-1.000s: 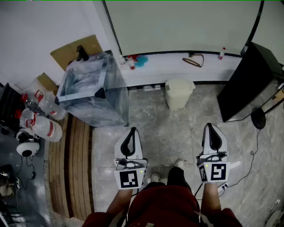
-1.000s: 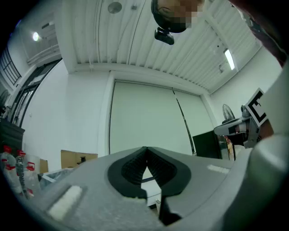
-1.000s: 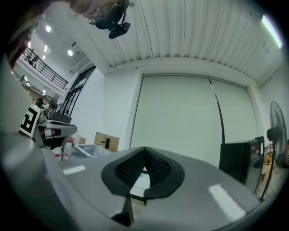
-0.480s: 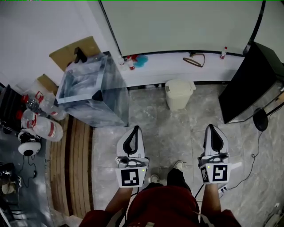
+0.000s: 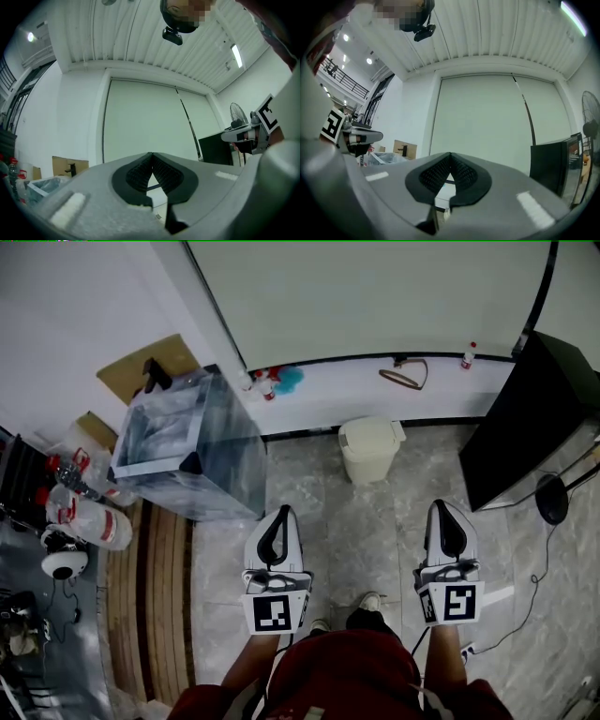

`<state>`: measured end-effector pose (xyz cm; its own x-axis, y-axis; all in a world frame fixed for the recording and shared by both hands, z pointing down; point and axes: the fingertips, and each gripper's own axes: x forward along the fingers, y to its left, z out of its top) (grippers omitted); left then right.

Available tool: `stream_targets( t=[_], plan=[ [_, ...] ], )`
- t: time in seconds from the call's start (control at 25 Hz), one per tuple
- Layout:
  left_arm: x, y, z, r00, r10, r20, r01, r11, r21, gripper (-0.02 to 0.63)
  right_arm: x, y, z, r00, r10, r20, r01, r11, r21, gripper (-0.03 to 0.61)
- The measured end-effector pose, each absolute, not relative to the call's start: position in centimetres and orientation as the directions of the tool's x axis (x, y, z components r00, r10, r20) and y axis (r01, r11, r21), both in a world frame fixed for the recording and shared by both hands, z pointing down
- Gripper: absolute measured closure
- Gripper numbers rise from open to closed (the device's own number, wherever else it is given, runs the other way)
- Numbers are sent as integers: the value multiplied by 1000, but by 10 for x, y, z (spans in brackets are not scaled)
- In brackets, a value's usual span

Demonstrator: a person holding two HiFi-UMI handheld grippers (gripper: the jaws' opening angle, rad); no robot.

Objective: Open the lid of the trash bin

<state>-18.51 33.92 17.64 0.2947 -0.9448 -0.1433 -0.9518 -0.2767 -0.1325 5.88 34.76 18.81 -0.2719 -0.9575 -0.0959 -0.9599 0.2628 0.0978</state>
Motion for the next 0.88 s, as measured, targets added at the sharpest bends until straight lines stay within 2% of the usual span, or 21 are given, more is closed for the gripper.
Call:
stream_targets(
  t=[0.4, 0.88],
  plan=[
    [-121, 294, 172, 260, -955, -143, -960, -241, -139, 614, 126, 293, 196, -309, -947, -92, -951, 305, 61, 578],
    [-95, 263, 201, 254, -964, -80, -960, -241, -142, 614, 145, 259, 235, -329, -944, -13, -944, 329, 25, 578]
  ],
)
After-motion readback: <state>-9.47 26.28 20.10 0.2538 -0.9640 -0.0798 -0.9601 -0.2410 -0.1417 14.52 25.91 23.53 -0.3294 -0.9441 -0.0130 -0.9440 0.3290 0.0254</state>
